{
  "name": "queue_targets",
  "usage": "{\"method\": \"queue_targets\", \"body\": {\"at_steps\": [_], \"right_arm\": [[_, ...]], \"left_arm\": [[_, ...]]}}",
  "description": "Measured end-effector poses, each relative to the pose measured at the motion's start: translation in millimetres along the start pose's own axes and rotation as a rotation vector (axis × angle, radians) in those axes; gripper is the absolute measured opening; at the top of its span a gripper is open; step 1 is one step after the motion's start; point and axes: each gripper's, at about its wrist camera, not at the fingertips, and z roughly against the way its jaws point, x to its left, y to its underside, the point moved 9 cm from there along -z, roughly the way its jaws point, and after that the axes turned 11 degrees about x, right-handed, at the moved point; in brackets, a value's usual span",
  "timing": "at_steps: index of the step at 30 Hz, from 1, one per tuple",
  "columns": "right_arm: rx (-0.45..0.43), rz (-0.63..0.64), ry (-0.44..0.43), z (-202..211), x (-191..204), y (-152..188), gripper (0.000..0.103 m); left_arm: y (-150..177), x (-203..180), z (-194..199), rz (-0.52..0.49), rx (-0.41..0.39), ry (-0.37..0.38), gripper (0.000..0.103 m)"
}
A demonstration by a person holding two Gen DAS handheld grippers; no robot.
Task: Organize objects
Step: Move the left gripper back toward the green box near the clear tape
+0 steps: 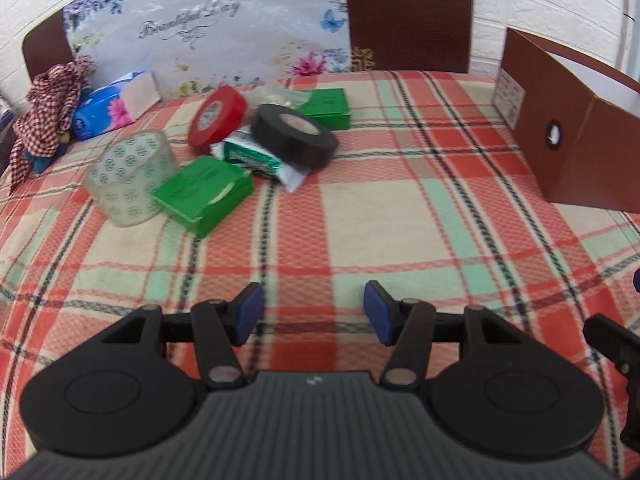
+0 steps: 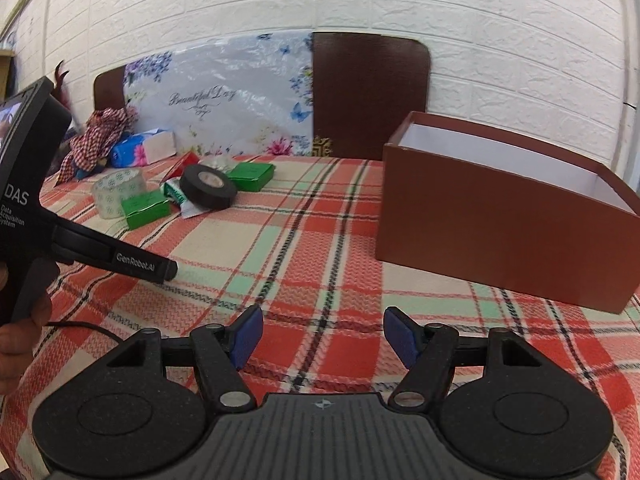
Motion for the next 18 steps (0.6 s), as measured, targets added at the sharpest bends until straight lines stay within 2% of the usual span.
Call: {"method": "queue_targets", "body": {"at_steps": [4,7,9,10,11,12,14,18], "right_arm": [[0.028,0.065,-0.067,-16,26,-11,0.068],[0.044,0.109,-0.125,-33,53,-22,0.068],[0.059,0.152,-0.166,-45,75,-29,0.068],[0.067,0.179,-0.185,-52,88,-32,0.068],[0.075,0.21,-0.201,-60,100,-34,0.068],[0.081,0.241,-0.213,-68,113,-38,0.068],[0.068,0.29,-0.233,-78,133,-50,0.068],[0.051,0.356,-0.233,-103,160,-80,0.07]], "left_arm": [[0,51,-3,0.081,-0.03,-0.067,0.06],[4,107,-9,0.196,-0.043,-0.124,0.066],[9,143,-12,0.247,-0.075,-0.201,0.07],[14,159,-13,0.267,-0.103,-0.235,0.077],[19,174,-14,0.313,-0.124,-0.226,0.08],[22,185,-15,0.393,-0.137,-0.146,0.08],[22,200,-11,0.471,-0.186,-0.089,0.08],[19,194,-12,0.444,-0.194,-0.088,0.08]]}}
